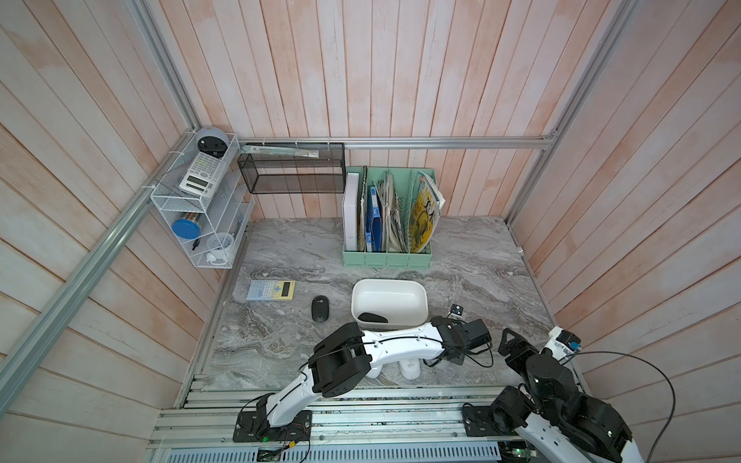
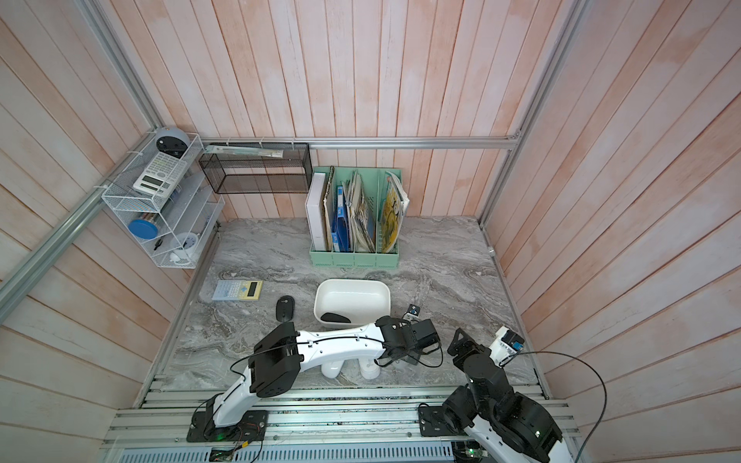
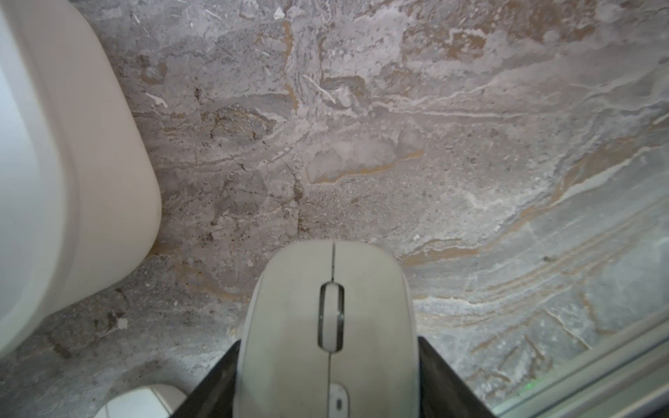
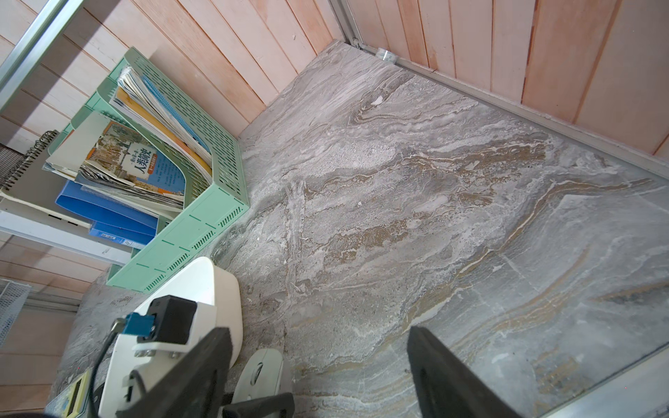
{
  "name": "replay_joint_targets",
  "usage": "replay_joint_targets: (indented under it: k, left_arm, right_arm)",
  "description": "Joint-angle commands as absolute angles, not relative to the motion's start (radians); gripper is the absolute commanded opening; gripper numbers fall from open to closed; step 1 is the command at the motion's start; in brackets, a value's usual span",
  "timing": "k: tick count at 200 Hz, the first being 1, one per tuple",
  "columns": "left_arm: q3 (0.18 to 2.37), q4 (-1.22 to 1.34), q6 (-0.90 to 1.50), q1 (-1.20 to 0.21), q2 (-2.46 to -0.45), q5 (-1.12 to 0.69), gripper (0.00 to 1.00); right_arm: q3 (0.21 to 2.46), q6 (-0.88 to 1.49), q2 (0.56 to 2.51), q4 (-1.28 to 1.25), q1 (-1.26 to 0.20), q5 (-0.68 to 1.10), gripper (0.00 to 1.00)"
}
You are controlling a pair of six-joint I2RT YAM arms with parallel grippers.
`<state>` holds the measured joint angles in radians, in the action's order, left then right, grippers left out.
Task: Take out the mouse from the storage box
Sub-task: Place the mouse at the center of the board.
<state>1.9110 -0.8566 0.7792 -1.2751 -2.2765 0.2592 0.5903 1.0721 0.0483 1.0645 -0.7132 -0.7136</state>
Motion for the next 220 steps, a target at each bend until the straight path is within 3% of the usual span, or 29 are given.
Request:
replay_joint_targets:
  k: [1, 33, 51, 91, 126, 172, 220]
  left_arm:
    - [1.966, -0.876, 0.780, -1.267, -2.313, 0.249, 0.58]
    - [2.014, -0.902, 0.775, -1.263, -2.356, 0.251, 0.58]
    - [2.034, -0.912, 0.773, -1.259, -2.367, 0.255, 0.70]
    - [2.041, -0.911, 0.761, -1.258, -2.347, 0.266, 0.85]
    - [2.027, -0.903, 0.746, -1.258, -2.291, 0.274, 0.89]
    - [1.855, -0.787, 0.732, -1.248, -2.064, 0.308, 0.92]
    - [1.443, -0.647, 0.767, -1.160, -1.691, 0.411, 0.96]
  right_arm:
    - [0.600, 1.065, 0.035, 1.081, -0.710, -0.736, 0.83]
    - [0.598, 1.058, 0.034, 1.076, -0.710, -0.736, 0.83]
    - [0.596, 1.055, 0.034, 1.073, -0.710, -0.731, 0.83]
    - [0.597, 1.052, 0.034, 1.072, -0.709, -0.731, 0.83]
    - [0.600, 1.048, 0.036, 1.070, -0.709, -0.730, 0.83]
    - [0.633, 1.025, 0.064, 1.065, -0.710, -0.729, 0.83]
    - [0.662, 0.898, 0.260, 0.915, -0.710, -0.596, 0.83]
